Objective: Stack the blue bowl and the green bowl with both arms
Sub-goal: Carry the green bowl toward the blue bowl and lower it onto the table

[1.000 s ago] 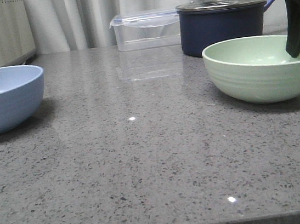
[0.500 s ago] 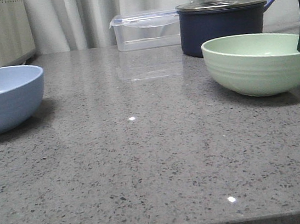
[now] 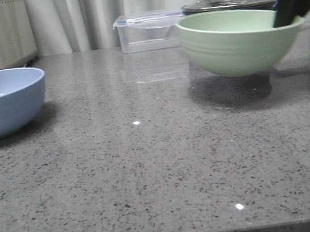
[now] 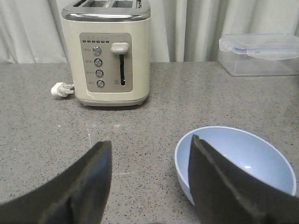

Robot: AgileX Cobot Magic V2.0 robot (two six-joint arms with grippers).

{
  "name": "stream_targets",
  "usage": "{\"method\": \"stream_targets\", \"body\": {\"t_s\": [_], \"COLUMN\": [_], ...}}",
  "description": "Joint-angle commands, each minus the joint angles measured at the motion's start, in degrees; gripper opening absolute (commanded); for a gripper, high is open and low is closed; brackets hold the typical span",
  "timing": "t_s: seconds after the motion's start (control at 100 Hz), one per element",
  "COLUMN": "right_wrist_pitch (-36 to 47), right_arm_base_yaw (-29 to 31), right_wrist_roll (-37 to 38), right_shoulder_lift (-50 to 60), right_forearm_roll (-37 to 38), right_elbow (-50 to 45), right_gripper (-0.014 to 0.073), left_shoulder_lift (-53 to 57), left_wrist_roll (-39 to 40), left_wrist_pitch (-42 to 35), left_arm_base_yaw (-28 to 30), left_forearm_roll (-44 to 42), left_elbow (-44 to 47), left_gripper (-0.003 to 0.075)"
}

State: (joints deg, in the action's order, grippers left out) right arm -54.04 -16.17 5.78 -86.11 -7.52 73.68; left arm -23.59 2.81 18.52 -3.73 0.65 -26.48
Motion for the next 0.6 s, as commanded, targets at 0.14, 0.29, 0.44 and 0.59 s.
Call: {"method": "stream_targets", "body": {"t_s": [0.14,0.29,0.44,0.59], "right_wrist_pitch": [2.3,3.7,4.8,5.8], "right_arm_base_yaw": [-7.9,-11.7,-13.7,-14.0], "right_wrist_roll": [-1.0,-1.0,-1.0,-1.0], "right_shoulder_lift": [-2.7,-5.7,-8.3,-10.3], "right_forearm_roll": [-0.4,-1.1,-1.9,-1.9], "right_elbow": [6.7,9.0,11.1,12.7], "right_gripper": [-0.0080,-0.0080,-0.0080,-0.0080], "left_shoulder_lift": [-0.8,-0.8,-0.8,-0.8], "left_wrist_roll": [0.6,0.6,0.6,0.6], "left_wrist_pitch": [-4.6,-4.6,-4.6,-4.6], "left_arm_base_yaw": [0.2,0.2,0.2,0.2], "left_forearm_roll": [0.1,0.1,0.1,0.1], "left_elbow": [-2.1,-2.1,-2.1,-2.1], "left_gripper": [0.0367,0.0367,0.0367,0.0367]}}
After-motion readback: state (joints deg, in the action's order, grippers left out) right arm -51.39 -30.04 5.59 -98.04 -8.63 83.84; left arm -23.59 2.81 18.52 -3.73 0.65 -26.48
